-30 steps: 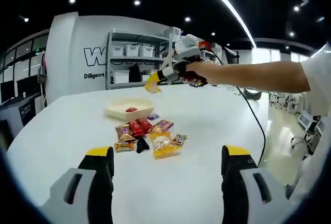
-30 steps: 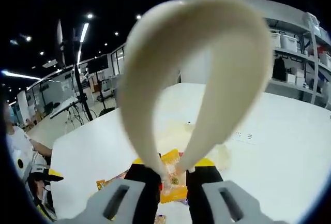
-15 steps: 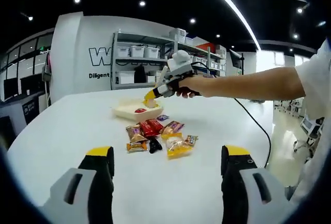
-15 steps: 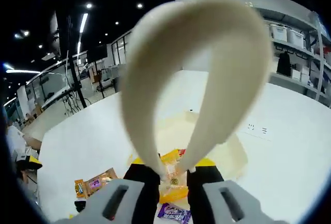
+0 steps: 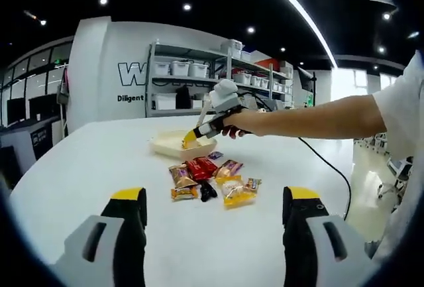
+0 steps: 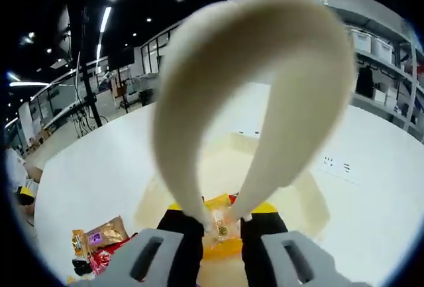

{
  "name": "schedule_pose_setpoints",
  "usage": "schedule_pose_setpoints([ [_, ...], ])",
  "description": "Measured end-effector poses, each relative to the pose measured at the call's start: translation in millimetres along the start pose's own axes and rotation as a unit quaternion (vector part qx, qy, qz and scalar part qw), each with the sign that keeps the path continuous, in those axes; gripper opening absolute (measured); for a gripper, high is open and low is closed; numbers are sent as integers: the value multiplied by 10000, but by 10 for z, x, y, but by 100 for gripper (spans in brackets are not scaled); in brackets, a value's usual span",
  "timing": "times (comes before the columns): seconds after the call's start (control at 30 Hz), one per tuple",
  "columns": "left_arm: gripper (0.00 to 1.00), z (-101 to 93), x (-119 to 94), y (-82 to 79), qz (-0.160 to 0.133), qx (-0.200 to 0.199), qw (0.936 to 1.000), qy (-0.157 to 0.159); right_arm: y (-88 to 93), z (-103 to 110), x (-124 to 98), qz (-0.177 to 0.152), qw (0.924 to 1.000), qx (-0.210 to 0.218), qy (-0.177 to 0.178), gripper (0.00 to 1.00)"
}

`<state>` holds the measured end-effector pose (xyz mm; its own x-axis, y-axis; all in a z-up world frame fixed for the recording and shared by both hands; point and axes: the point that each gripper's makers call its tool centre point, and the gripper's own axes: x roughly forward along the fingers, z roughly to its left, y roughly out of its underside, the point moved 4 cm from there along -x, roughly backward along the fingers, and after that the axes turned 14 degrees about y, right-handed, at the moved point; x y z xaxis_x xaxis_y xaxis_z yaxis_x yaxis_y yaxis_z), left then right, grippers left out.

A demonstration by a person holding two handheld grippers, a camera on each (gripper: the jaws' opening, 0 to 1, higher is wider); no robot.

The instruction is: Place the target food into the container with the food tongs after gripping and lifting it, then release it inside without dropping or visibly crushing the food.

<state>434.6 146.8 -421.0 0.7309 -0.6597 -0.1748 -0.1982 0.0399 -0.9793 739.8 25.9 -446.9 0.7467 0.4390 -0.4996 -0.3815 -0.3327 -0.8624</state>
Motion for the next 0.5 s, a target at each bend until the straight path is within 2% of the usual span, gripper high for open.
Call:
schedule_pose_setpoints([
  [0.23,82,49,-10,22,14,-76,9999,-66,-43,-111,63,40,9999,75,127,18],
  [0.4,82,23,-49,54,34,-90,9999,-63,-162,-141,-4,-152,9993,350,19,18],
  [0.5,83,-20,-77,52,16,-104,9999,-58,-228,-129,-118,-214,9991,359,19,17],
])
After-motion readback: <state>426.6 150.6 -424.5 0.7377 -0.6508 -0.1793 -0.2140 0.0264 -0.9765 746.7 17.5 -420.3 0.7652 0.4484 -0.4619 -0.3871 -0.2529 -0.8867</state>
